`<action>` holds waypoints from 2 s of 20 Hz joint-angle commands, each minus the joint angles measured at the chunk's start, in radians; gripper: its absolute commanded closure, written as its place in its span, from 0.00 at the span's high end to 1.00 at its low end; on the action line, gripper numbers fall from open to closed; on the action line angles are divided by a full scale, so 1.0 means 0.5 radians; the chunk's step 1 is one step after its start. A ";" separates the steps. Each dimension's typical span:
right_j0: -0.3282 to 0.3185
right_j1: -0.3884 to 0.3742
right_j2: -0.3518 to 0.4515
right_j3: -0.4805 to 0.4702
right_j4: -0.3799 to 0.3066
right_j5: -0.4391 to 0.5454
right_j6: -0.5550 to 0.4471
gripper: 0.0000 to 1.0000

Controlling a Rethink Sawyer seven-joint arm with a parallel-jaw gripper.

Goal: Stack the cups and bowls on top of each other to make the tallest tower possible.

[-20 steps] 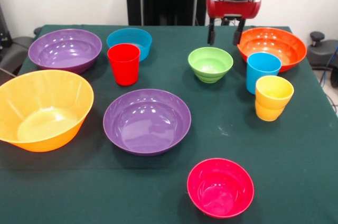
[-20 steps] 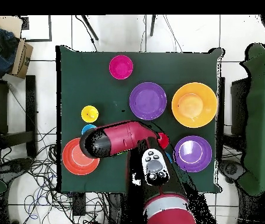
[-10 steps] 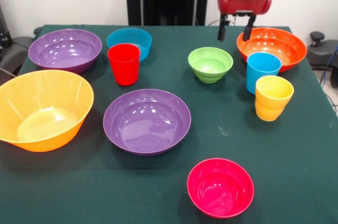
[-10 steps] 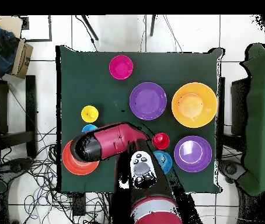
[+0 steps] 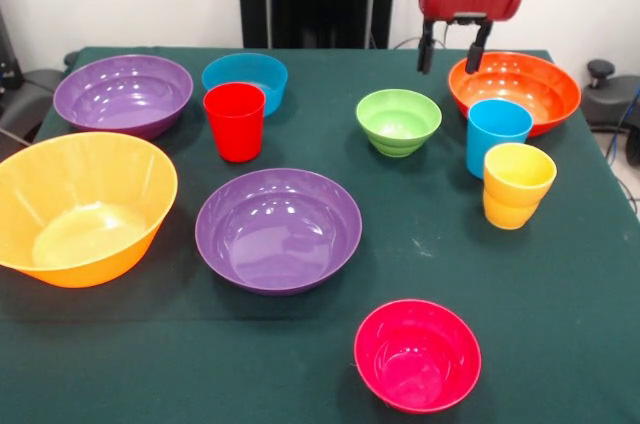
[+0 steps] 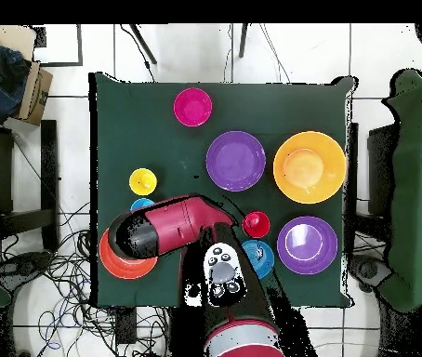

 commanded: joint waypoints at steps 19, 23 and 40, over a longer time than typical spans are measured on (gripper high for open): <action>0.101 0.124 -0.038 -0.015 -0.075 0.008 0.105 1.00; 0.111 0.146 -0.051 -0.027 -0.079 -0.010 0.107 1.00; 0.131 0.222 -0.069 -0.085 -0.083 -0.043 0.094 1.00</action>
